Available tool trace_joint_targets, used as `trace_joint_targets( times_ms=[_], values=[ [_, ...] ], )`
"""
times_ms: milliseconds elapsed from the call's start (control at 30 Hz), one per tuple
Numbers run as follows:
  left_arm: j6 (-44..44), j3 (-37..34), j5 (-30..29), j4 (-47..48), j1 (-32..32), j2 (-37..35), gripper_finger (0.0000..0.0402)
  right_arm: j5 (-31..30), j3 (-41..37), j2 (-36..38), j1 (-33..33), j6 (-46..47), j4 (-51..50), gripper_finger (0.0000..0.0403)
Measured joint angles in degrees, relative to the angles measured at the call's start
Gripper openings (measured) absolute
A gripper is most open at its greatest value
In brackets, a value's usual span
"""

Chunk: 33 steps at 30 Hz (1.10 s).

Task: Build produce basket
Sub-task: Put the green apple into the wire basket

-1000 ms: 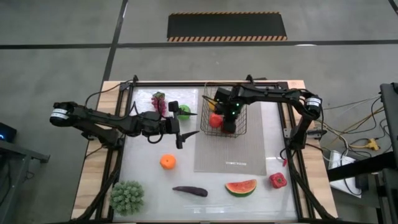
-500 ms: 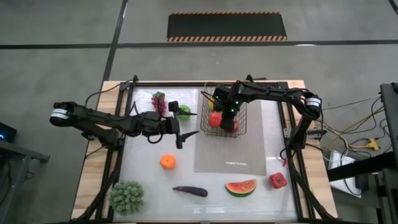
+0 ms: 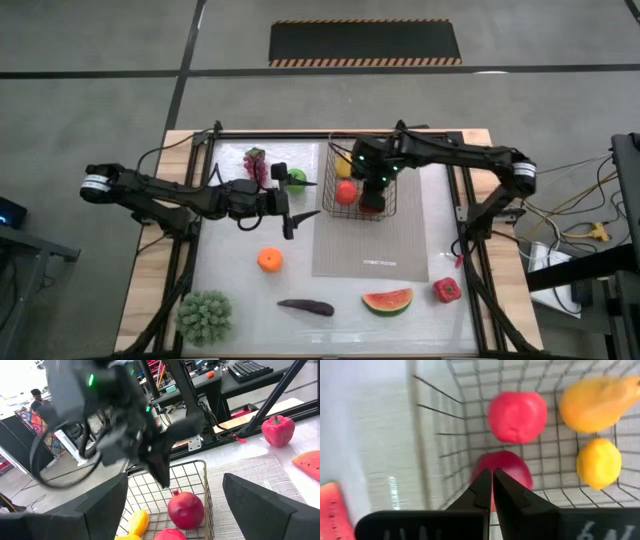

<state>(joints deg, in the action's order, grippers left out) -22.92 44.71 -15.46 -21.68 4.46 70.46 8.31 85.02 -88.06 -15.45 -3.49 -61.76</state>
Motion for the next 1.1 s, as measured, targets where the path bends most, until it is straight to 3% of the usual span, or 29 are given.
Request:
trace_joint_targets(
  times_ms=[333, 533, 733, 967, 1100],
  values=[
    [1.60, -0.04, -0.26, 0.47, -0.02, 0.78, 0.0308, -6.38, -12.25, 15.13, 9.81, 5.37, 13.61, 0.0009],
    [6.59, -0.07, -6.20, 1.13, -0.02, 2.22, 0.0308, -8.54, -24.01, 23.80, 15.35, 4.65, 28.93, 0.0009],
    [12.52, -0.04, -10.57, 7.86, -0.34, 3.19, 0.0308, -8.52, -34.88, 30.51, 16.86, 2.48, 43.24, 0.0009],
    [18.44, 0.25, -10.74, 21.39, -6.13, 2.69, 0.0308, -8.48, -41.53, 35.32, 16.85, 2.59, 50.03, 0.0009],
    [19.35, -0.07, -5.45, 26.01, -12.26, 3.91, 0.0308, -8.47, -42.35, 36.05, 16.84, 2.91, 50.12, 0.0009]
  ],
)
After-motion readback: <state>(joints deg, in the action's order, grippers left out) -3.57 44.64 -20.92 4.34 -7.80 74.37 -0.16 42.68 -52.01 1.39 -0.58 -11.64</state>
